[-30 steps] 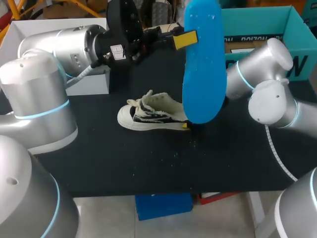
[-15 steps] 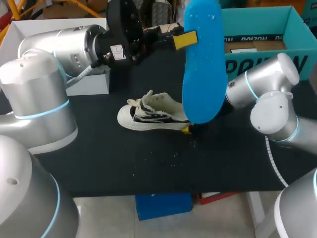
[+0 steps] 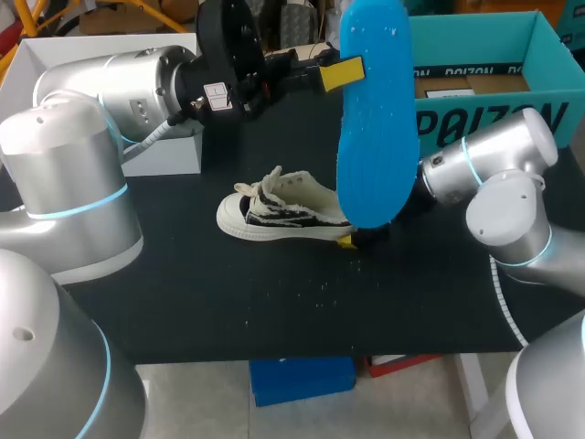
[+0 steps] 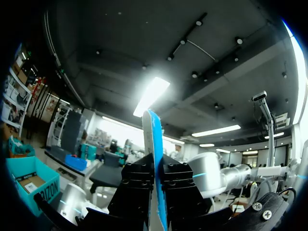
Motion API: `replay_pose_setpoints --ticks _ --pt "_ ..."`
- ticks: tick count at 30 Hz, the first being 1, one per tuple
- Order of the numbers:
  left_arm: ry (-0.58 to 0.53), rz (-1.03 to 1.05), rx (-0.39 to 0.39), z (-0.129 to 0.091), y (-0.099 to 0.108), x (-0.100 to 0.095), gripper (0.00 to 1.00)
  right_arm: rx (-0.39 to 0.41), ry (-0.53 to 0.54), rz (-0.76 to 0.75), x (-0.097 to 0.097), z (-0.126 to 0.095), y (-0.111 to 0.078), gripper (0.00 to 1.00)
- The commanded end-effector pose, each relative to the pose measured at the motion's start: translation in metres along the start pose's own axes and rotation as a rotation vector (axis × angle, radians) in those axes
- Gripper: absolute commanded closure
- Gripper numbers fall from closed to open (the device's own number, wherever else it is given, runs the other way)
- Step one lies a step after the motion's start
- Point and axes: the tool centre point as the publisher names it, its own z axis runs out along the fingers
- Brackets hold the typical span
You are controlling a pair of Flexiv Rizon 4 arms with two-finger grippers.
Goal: Take the shoe out of the shoebox, open the shoe tongue, remove and reinsert the insole, then place the shoe into the shoebox
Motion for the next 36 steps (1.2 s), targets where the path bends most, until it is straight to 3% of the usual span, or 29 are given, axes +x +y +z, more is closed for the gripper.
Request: replay_pose_setpoints --ticks 1,10,18,23,29,36 --pt "-0.001 0.002 0.001 0.001 0.001 0.0 1.0 0.049 0.0 0.015 -0.005 -0.013 0.002 0.0" --pt "-0.001 0.002 0.001 0.001 0.001 0.0 1.0 0.443 -0.027 0.01 -0.018 -0.052 0.033 0.0" --pt "-0.001 0.002 0.001 0.001 0.001 0.0 1.0 0.711 -0.025 -0.037 -0.03 -0.049 0.059 0.0" --pt "-0.001 0.002 0.001 0.001 0.001 0.0 1.0 0.822 -0.033 -0.067 -0.036 -0.039 0.071 0.0" --pt "-0.001 0.002 0.001 0.001 0.001 0.0 1.0 0.893 -0.034 -0.079 -0.042 -0.022 0.084 0.0" --pt "-0.001 0.002 0.001 0.001 0.001 0.0 1.0 0.962 -0.017 -0.118 -0.047 0.001 0.099 0.13"
